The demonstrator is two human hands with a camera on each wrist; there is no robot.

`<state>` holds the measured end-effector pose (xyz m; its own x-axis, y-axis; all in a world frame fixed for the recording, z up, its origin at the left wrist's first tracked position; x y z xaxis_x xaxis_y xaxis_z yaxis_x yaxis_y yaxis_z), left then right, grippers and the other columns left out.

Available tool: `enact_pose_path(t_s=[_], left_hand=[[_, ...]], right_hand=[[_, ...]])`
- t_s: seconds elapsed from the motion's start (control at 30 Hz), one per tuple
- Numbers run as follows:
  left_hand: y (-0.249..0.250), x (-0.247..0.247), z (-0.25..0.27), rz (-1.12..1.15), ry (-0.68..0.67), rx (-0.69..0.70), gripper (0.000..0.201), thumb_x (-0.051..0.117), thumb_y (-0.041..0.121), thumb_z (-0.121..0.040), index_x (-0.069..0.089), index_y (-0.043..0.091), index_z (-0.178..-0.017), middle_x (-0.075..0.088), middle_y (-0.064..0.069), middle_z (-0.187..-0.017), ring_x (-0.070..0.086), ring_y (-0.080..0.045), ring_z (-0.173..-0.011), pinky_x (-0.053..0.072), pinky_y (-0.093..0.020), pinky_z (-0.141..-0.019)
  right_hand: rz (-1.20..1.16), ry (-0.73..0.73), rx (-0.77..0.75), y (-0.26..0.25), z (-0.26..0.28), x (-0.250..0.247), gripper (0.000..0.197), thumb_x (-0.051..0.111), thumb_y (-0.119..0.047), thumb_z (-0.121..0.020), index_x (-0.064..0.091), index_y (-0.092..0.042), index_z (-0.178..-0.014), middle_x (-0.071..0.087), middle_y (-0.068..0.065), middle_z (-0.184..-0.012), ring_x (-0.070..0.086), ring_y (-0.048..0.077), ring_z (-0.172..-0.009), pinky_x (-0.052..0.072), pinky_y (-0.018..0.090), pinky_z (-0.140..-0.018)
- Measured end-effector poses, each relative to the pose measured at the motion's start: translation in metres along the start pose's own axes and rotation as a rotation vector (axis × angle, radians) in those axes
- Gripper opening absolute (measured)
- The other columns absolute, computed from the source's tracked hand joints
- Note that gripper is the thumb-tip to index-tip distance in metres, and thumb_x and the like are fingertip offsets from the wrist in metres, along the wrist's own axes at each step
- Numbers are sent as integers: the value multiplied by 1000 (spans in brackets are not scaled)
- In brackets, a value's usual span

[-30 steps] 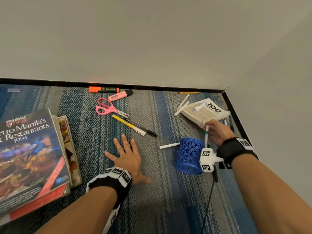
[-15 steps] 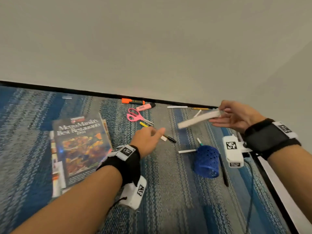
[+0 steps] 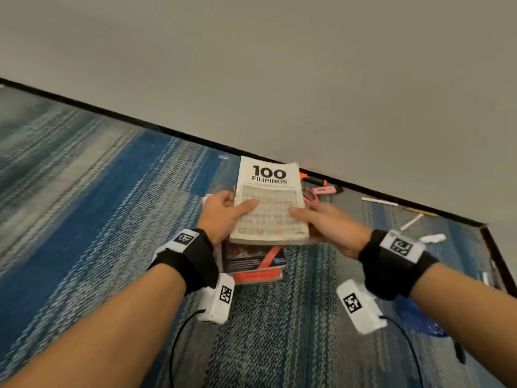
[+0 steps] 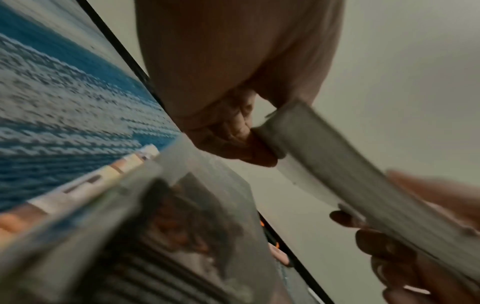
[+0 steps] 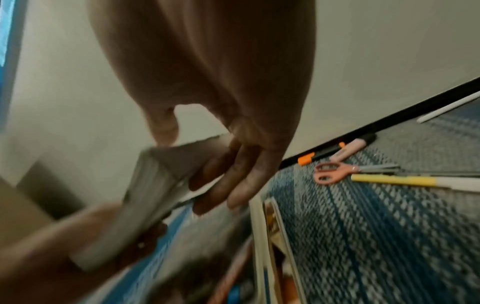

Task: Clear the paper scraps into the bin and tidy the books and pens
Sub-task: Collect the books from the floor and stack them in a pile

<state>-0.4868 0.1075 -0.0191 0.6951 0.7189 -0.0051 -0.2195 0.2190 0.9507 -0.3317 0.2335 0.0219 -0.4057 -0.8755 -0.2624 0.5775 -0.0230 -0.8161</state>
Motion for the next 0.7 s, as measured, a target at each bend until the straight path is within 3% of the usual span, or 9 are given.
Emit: enact_pose_path(t_s=[0.1, 0.17, 0.23, 0.27, 0.33, 0.4, 0.5, 0.6, 0.7], left_hand=[[-13, -29, 9, -320, 142, 27, 42, 83, 39, -69, 63, 13, -95, 66, 1, -94, 65, -21, -89, 55, -36, -78], [-32, -42, 12, -605, 224, -56, 79, 83, 53, -61, 51, 15, -122, 50, -7, -123, 52, -26, -115, 46, -42, -98], [-65, -51, 8, -559, 228, -226, 117, 81, 67, -51, 34, 9, -141, 37, -11, -144, 41, -28, -132, 39, -45, -107], [-78, -51, 6, -460, 193, -282, 125, 80, 74, -43, 37, 11, -141, 41, -10, -145, 45, -26, -131, 42, -45, -106], [-95, -49, -2, -200, 156, -316, 115, 82, 76, -36, 52, 15, -129, 62, -5, -129, 63, -20, -112, 52, -41, -95], [-105, -35, -9, -88, 78, -312, 96, 86, 65, -46, 55, 17, -124, 69, -2, -117, 69, -18, -99, 56, -40, -88], [-87, -21, -8, -41, 12, -288, 100, 87, 66, -42, 53, 25, -127, 69, 3, -116, 70, -17, -97, 57, -39, -86], [-72, -22, -3, 60, -10, -289, 58, 88, 45, -59, 71, 14, -105, 76, 1, -95, 74, -14, -82, 59, -26, -68], [-73, -34, 1, 100, 25, -337, 74, 87, 59, -47, 73, 10, -100, 76, 1, -95, 73, -15, -88, 55, -30, -84]], right_hand=[[227, 40, 13, 28, -24, 22, 18, 61, -31, -92, 60, -17, -79, 68, -2, -80, 64, 15, -71, 49, 22, -59], [466, 76, 48, 49, -35, 24, 35, 67, -48, -83, 50, -18, -72, 59, 2, -75, 56, 18, -70, 42, 30, -64], [418, 91, 86, 55, -42, 22, 43, 67, -54, -80, 52, -15, -88, 60, 0, -85, 55, 15, -77, 41, 32, -66], [318, 67, 123, 57, -45, 24, 51, 65, -58, -80, 54, -13, -101, 63, -2, -96, 57, 13, -86, 43, 31, -72], [87, -19, 189, 58, -50, 36, 65, 57, -71, -77, 63, -19, -116, 68, -5, -113, 59, 17, -109, 42, 43, -96], [-150, -80, 171, 51, -55, 55, 62, 54, -69, -80, 65, -24, -121, 69, -1, -120, 60, 24, -117, 37, 52, -107], [-388, -105, 179, 45, -58, 79, 61, 60, -54, -85, 56, -16, -133, 64, 14, -125, 62, 32, -116, 41, 51, -107], [-510, -160, 156, 38, -54, 86, 53, 48, -51, -93, 57, -14, -130, 64, 16, -125, 62, 32, -116, 43, 49, -105], [-670, -190, 165, 41, -53, 79, 56, 42, -55, -94, 59, -14, -128, 65, 16, -123, 64, 31, -112, 47, 46, -97]])
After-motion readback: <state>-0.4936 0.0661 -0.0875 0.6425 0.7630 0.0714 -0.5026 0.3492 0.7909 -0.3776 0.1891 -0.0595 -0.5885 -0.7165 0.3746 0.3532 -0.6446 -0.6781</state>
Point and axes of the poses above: each hand's wrist, its own z-axis away from the middle knuckle, its own x-axis out of the palm, y = z × x, the point moved 8 cm from there along -z, towards the middle knuckle
